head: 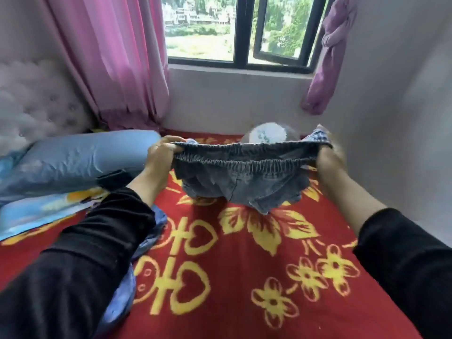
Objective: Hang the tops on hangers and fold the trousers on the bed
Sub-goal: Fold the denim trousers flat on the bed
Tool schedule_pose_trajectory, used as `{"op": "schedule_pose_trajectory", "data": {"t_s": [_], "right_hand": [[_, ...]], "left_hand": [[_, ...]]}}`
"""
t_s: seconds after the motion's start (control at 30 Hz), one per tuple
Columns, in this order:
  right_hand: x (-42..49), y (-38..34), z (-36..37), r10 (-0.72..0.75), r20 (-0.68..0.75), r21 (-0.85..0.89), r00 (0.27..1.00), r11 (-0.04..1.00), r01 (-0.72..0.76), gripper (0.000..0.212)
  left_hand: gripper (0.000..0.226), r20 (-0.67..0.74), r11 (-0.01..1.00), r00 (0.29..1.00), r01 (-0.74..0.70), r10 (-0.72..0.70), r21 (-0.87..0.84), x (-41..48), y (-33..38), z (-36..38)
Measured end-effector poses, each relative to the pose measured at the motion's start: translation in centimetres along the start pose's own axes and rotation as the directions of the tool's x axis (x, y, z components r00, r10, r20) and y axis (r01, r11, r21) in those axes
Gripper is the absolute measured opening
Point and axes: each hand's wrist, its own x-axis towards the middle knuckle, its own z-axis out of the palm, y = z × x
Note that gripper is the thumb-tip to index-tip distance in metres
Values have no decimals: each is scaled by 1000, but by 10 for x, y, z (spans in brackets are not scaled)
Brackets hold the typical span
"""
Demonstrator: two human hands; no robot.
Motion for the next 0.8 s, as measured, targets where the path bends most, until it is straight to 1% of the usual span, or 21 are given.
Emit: {"op": "schedule_pose_trajectory", "data": {"t_s": [0.07,0.1,0.17,0.2,0.27,0.33,0.37,0.4,0.43,0.47,0.53,0.6,0.63,0.67,0.7,0.73,0.77,0.8], "right_hand": [[-39,59,-22,54,-9,-178,999,983,-55,48],[-61,89,-36,93,5,-241,996,966,-89,51],[-106,151,-66,191,36,-399,981,902,-161,46],[-126,180,-83,244,49,-491,969,850,-189,44],[-164,229,-110,305,77,-619,949,761,-195,40],[-201,270,-136,330,118,-753,937,645,-133,33],[-211,279,-144,342,146,-807,928,584,-88,30],[-213,278,-145,371,183,-852,910,522,-41,27],[-239,307,-155,424,255,-897,869,439,49,24],[-249,320,-160,446,305,-922,842,361,143,20],[-262,335,-165,491,351,-934,797,245,261,13],[-289,360,-168,547,371,-921,750,115,372,15],[-296,373,-168,585,375,-907,719,71,415,16],[-305,389,-170,631,376,-890,679,41,454,18],[-313,404,-171,683,374,-874,627,33,485,24],[-319,416,-171,739,361,-870,569,47,491,34],[-321,426,-171,770,351,-886,532,91,454,41],[-320,432,-171,767,347,-919,539,163,359,42]], "left_hand": [[29,-16,987,993,114,-113,112,-39,-57,-14],[28,-27,975,987,161,-158,152,-62,-86,-20],[26,-23,950,970,242,-242,195,-114,-146,-32],[25,-30,932,960,279,-279,230,-138,-175,-38],[24,-75,891,934,357,-350,281,-175,-231,-48],[23,-89,854,925,376,-370,360,-208,-280,-64],[23,-98,817,923,376,-373,437,-217,-293,-74],[24,-102,779,918,381,-384,497,-216,-298,-80],[26,-103,729,902,402,-419,554,-244,-334,-93],[26,-110,696,896,407,-431,592,-255,-356,-102],[28,-111,631,872,428,-477,647,-270,-374,-113],[34,-110,568,855,426,-506,704,-293,-401,-125],[36,-97,545,857,405,-506,734,-300,-414,-129],[37,-80,484,845,378,-529,789,-309,-426,-131],[36,-72,392,825,340,-560,855,-316,-437,-131],[34,-76,273,797,293,-599,916,-322,-445,-128],[34,-106,154,781,251,-615,956,-326,-453,-122],[36,-130,83,791,222,-598,972,-327,-456,-112]]}}
